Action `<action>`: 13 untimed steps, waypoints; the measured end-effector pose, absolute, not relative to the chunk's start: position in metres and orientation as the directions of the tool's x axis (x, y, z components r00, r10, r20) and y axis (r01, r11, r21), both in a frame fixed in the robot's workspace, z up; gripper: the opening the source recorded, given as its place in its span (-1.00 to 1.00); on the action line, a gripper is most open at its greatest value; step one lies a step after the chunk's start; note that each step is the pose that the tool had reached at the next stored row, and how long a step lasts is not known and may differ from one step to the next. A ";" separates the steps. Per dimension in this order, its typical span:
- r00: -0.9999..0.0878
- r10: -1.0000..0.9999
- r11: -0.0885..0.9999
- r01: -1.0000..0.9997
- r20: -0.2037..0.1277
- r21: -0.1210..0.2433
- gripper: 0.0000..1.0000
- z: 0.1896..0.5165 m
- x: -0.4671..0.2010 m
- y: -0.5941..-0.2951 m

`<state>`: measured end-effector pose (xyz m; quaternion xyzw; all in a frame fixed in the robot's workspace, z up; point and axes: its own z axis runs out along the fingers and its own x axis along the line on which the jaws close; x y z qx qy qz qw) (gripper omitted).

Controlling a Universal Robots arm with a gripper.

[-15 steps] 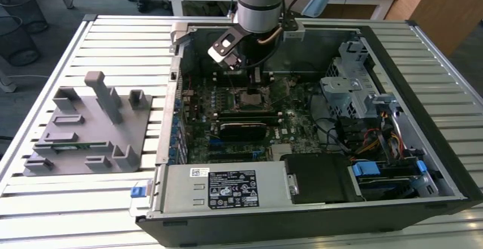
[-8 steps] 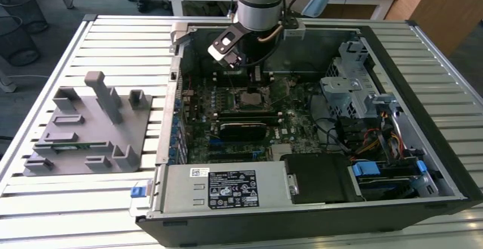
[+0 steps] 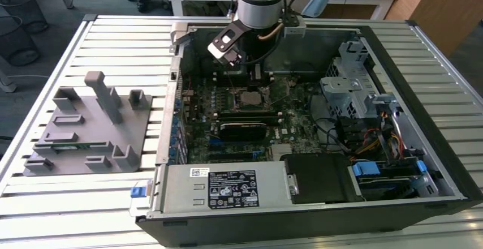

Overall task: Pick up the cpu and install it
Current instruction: 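Close the cpu cover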

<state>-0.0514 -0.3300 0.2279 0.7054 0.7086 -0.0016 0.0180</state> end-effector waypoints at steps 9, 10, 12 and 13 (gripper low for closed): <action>-0.004 1.000 0.005 1.000 -0.028 0.023 -0.79 0.231 -0.051 -0.330; -0.004 1.000 0.005 1.000 -0.027 0.023 -0.79 0.231 -0.051 -0.330; -0.004 1.000 0.005 1.000 -0.028 0.023 -0.79 0.231 -0.051 -0.330; -0.004 1.000 0.005 1.000 -0.028 0.023 -0.79 0.231 -0.051 -0.330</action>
